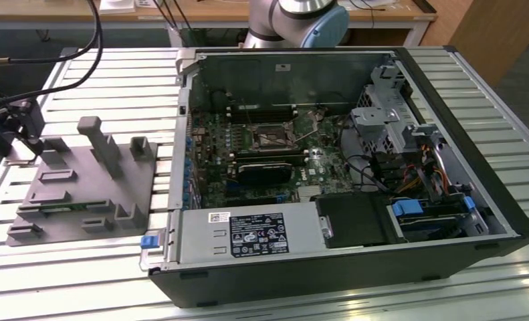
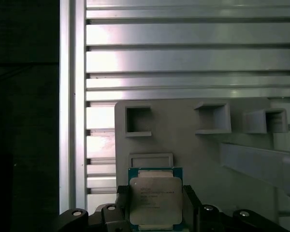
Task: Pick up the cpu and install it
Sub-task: 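Pick up the cpu and move it towards the insertion slot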
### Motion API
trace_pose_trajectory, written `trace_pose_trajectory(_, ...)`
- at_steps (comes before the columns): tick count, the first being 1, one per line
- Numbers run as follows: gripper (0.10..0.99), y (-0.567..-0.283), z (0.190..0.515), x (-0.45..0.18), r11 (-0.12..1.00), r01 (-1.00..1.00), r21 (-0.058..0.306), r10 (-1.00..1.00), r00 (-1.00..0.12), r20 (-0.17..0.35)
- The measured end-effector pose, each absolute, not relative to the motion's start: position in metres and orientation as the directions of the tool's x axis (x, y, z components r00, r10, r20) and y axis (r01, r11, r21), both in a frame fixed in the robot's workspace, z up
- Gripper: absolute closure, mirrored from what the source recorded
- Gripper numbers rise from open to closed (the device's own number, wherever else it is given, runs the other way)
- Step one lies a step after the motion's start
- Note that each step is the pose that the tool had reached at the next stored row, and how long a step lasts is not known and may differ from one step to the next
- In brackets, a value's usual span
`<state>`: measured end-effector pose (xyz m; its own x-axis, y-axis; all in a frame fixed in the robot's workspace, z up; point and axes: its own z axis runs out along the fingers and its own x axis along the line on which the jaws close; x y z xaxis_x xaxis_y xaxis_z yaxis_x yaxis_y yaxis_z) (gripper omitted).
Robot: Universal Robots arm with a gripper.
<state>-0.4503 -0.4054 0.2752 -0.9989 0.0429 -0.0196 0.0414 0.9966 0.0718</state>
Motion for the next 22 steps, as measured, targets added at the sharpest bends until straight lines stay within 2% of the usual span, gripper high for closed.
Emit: trace_pose_trajectory(22,0.557,-0.405,0.291,-0.450,0.997,0.041,0.072,0.043,-0.999,-0.020)
